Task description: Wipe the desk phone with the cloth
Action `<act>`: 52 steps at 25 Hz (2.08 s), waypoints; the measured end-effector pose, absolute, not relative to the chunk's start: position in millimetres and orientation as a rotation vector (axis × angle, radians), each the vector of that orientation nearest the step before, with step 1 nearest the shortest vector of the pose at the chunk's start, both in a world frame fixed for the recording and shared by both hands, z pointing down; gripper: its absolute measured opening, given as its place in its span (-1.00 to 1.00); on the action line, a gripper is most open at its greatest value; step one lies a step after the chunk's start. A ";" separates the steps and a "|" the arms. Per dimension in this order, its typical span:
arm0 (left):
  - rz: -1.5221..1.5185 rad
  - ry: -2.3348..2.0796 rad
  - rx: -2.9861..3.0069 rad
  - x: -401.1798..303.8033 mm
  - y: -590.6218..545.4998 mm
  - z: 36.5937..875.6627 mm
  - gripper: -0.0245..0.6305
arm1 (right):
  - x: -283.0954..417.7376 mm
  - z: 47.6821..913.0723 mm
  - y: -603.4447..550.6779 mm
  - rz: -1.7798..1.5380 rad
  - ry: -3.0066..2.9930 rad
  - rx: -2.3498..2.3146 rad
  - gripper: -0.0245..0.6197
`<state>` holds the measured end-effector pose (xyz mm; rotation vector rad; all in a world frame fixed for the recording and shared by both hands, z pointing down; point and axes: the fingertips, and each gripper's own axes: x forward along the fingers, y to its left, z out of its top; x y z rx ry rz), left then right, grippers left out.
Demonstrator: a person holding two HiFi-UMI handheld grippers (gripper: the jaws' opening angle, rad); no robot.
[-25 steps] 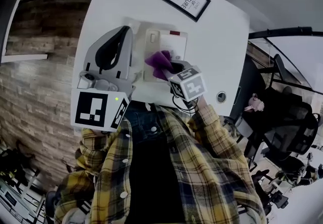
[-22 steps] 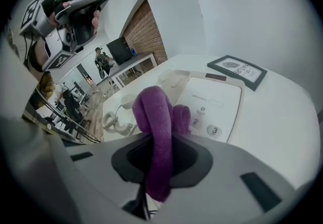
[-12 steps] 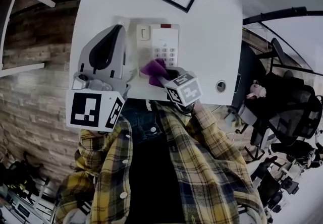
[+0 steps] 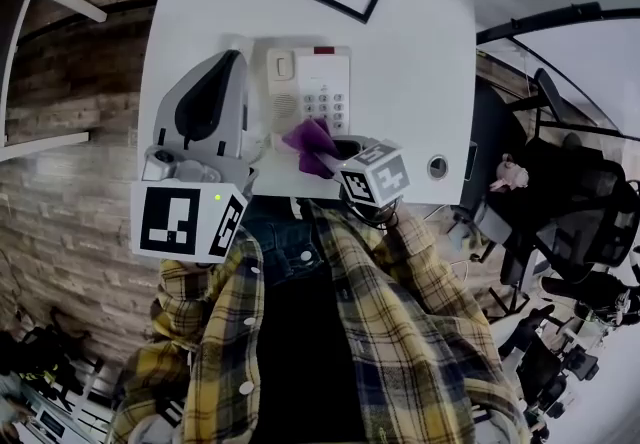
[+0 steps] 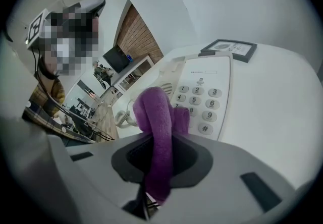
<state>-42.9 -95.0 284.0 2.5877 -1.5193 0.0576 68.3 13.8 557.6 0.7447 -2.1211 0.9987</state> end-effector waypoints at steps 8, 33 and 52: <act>0.035 -1.566 2.575 -47.3 -96.4 277.9 -0.88 | 91.0 503.8 -46.0 0.861 -2.224 0.852 -0.71; 0.023 -1.705 2.477 -66.6 -104.6 275.2 -0.88 | 103.9 517.5 -154.1 0.375 -2.072 0.873 -0.71; 0.029 -1.593 2.549 -44.7 -108.7 274.6 -0.88 | 102.8 541.0 -84.3 0.596 -2.080 0.804 -0.72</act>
